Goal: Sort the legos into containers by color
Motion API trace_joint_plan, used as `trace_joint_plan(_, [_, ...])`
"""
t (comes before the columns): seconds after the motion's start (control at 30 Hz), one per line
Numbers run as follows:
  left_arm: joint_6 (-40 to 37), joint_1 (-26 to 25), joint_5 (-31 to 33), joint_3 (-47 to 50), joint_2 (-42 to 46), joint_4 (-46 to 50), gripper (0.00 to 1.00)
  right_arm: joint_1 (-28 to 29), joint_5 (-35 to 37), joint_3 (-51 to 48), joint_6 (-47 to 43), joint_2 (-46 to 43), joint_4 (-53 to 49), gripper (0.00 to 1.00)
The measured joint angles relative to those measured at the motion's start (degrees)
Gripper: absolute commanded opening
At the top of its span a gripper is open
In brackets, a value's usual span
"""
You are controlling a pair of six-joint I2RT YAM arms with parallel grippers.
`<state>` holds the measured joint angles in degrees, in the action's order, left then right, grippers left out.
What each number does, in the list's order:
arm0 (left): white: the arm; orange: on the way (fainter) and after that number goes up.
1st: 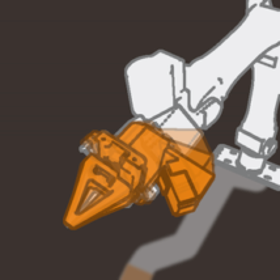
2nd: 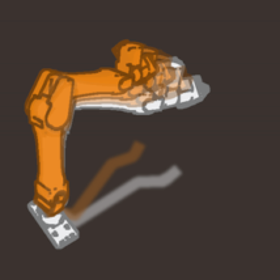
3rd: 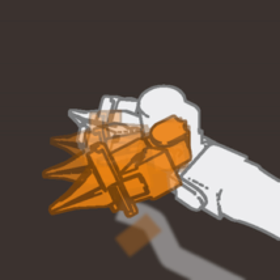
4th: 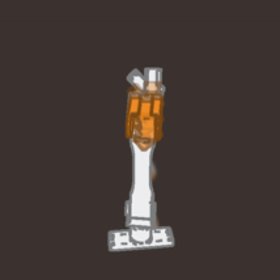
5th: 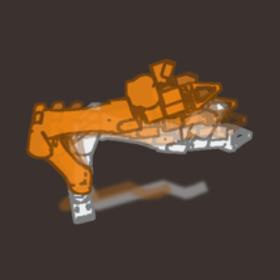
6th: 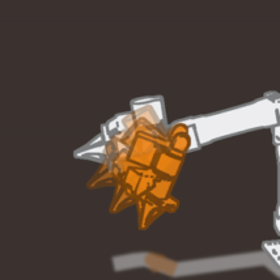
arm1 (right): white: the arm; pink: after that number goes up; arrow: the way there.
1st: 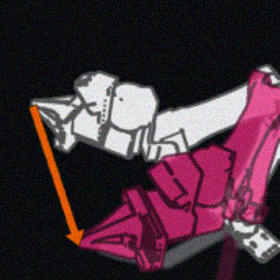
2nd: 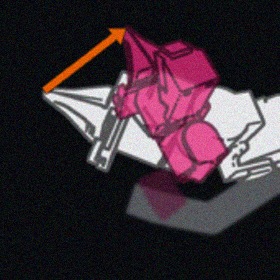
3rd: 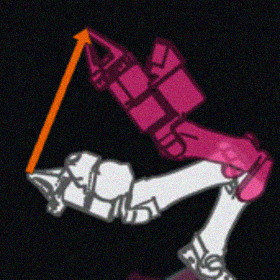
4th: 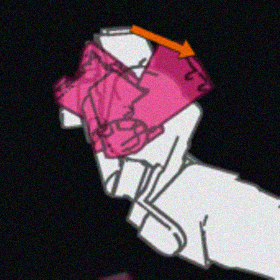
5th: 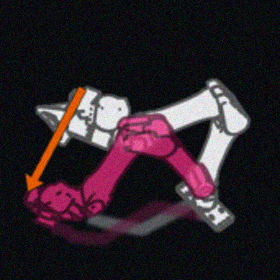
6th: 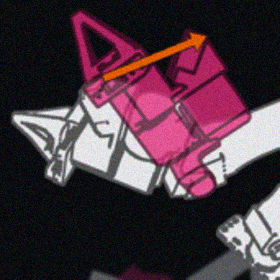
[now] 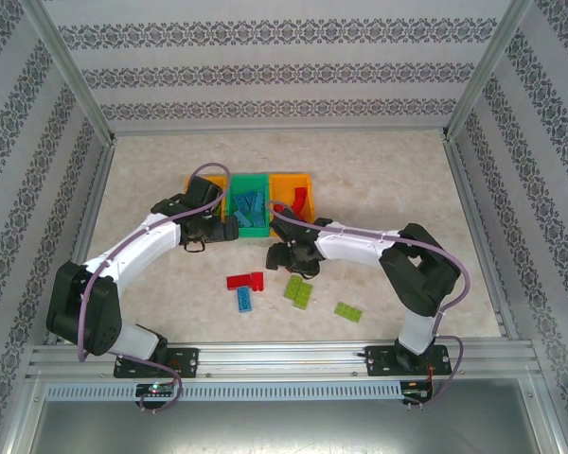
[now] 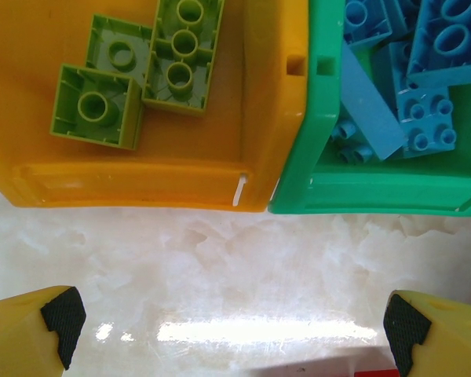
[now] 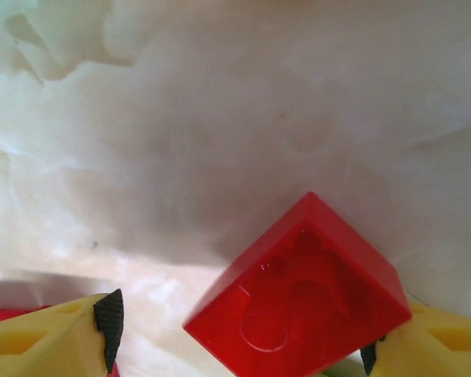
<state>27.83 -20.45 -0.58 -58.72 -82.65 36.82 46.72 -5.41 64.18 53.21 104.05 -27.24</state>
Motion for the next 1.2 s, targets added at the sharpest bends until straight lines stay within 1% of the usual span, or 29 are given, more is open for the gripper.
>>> trace_joint_plan(0.13, [0.00, 0.00, 0.22, 0.09, 0.17, -0.02, 0.99, 0.00, 0.59, 2.32, -0.57, 1.77, -0.35, 0.72])
trace_joint_plan(0.33, [-0.15, 0.02, 0.66, 0.15, 0.33, -0.02, 0.99, -0.11, 1.92, 4.81, -2.10, 3.96, -2.67, 0.61])
trace_joint_plan(0.5, [-0.20, 0.22, 0.85, 0.76, 0.33, -0.02, 0.99, -0.11, 4.24, 8.63, -5.09, 6.16, -5.95, 0.38])
trace_joint_plan(0.6, [-0.22, 0.26, 0.90, 0.85, 0.33, -0.02, 0.99, -0.09, 5.53, 9.07, -6.80, 6.21, -7.04, 0.32])
trace_joint_plan(0.73, [-0.37, 0.28, 1.07, 0.85, 0.33, -0.02, 0.99, -0.46, 7.21, 9.07, -8.83, 5.14, -8.26, 0.31])
trace_joint_plan(0.83, [-0.42, 0.28, 1.07, 0.94, 0.42, -0.02, 0.99, -1.68, 8.24, 9.01, -10.49, 1.90, -8.61, 0.31])
trace_joint_plan(0.93, [-0.59, 0.28, 1.01, 1.60, 1.09, -0.02, 1.00, -4.39, 9.88, 9.64, -12.44, -2.84, -8.68, 0.33])
trace_joint_plan(1.0, [-0.63, 0.28, 0.59, 2.49, 1.92, -0.04, 0.99, -6.71, 10.78, 11.65, -13.88, -4.48, -8.79, 0.33])
trace_joint_plan(1.1, [-0.63, 0.24, -1.07, 4.31, 3.02, -0.17, 1.00, -9.94, 11.02, 15.45, -16.02, -4.00, -8.31, 0.35])
trace_joint_plan(1.2, [-0.55, -0.55, -2.86, 6.08, 3.37, -0.28, 1.00, -12.31, 10.95, 19.37, -17.86, -0.76, -8.31, 0.37])
